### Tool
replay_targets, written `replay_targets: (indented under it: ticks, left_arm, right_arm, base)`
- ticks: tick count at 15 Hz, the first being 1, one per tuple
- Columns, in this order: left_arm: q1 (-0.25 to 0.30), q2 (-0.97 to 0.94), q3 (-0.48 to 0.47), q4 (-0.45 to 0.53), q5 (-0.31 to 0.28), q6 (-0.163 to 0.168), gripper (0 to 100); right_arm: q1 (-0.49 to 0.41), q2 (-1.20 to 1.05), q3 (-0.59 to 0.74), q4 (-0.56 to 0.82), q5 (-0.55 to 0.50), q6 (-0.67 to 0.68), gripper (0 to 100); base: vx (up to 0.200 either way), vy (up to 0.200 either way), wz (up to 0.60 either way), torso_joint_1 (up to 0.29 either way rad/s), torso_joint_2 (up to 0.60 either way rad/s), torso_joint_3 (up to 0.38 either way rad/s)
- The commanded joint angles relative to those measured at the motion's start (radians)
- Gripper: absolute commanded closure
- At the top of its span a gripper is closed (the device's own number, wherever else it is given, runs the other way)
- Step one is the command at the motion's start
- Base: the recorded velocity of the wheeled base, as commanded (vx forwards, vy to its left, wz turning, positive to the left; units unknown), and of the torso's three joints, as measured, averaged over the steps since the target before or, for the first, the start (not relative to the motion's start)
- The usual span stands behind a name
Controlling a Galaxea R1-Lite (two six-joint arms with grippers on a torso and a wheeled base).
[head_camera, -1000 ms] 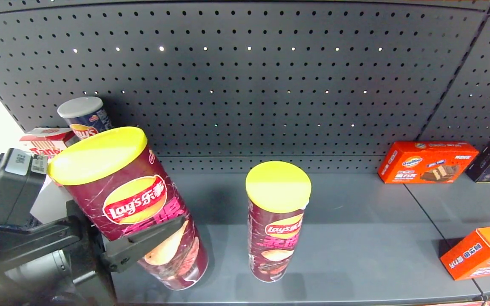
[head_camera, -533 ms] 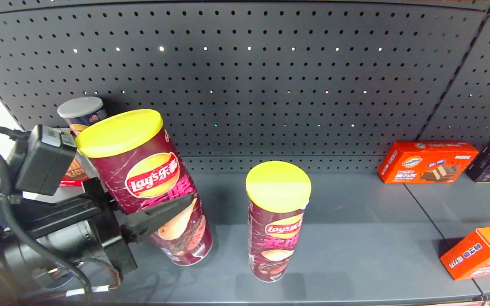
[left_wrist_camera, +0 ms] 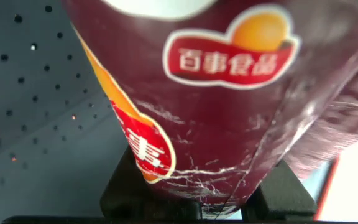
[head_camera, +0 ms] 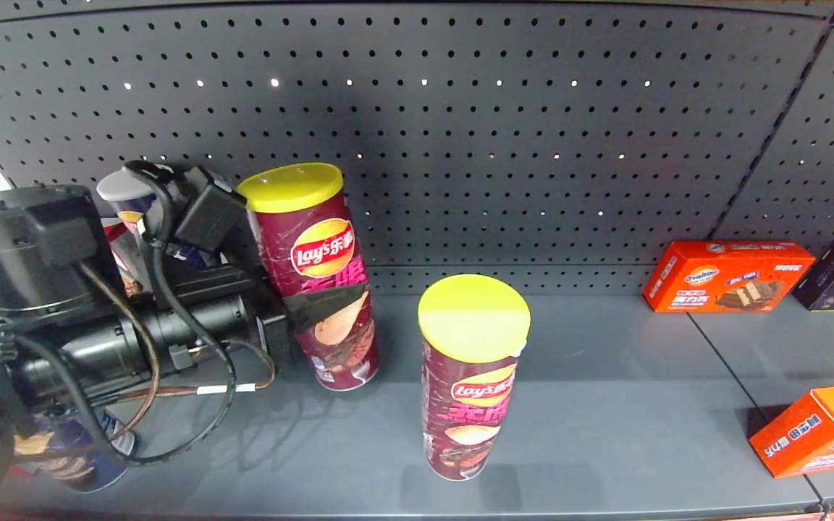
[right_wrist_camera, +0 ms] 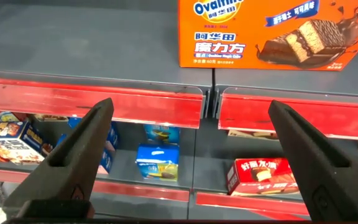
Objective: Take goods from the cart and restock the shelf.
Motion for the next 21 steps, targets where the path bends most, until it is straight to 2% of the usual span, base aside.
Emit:
replay_targets:
  ticks: [1,3,6,7,8,10,13,21]
  left_arm:
    - [0.012,0.111,-0.094,-0.002,-0.051,0.047,100]
    - [0.008,0.16,-0.149,0.0,-0.045,0.074,100]
    - [0.008,0.207,-0.184,-0.002,-0.048,0.085,100]
    - [0.006,0.255,-0.209,-0.006,-0.051,0.119,100]
    - [0.006,0.287,-0.235,-0.01,-0.053,0.125,100]
    - [0.006,0.33,-0.281,-0.01,-0.071,0.125,100]
    - [0.008,0.369,-0.327,-0.022,-0.151,0.123,100]
    - [-0.006,0.431,-0.403,-0.04,-0.156,0.12,100]
  right_arm:
    - [0.0,0.004,0.0,0.0,0.0,0.0,0]
    - [0.0,0.004,0.0,0.0,0.0,0.0,0]
    - [0.0,0.004,0.0,0.0,0.0,0.0,0]
    - [0.0,0.004,0.0,0.0,0.0,0.0,0]
    - [0.0,0.004,0.0,0.0,0.0,0.0,0]
    - [0.0,0.004,0.0,0.0,0.0,0.0,0]
    - [0.0,0.004,0.0,0.0,0.0,0.0,0]
    - [0.0,0.004,0.0,0.0,0.0,0.0,0]
  base:
    - [0.0,0.0,0.0,0.0,0.0,0.0]
    - [0.0,0.0,0.0,0.0,0.0,0.0]
    - [0.0,0.0,0.0,0.0,0.0,0.0]
    - [0.0,0.0,0.0,0.0,0.0,0.0]
    - [0.0,0.0,0.0,0.0,0.0,0.0]
    - [0.0,0.0,0.0,0.0,0.0,0.0]
    - [0.0,0.0,0.0,0.0,0.0,0.0]
    - [0.0,0.0,0.0,0.0,0.0,0.0]
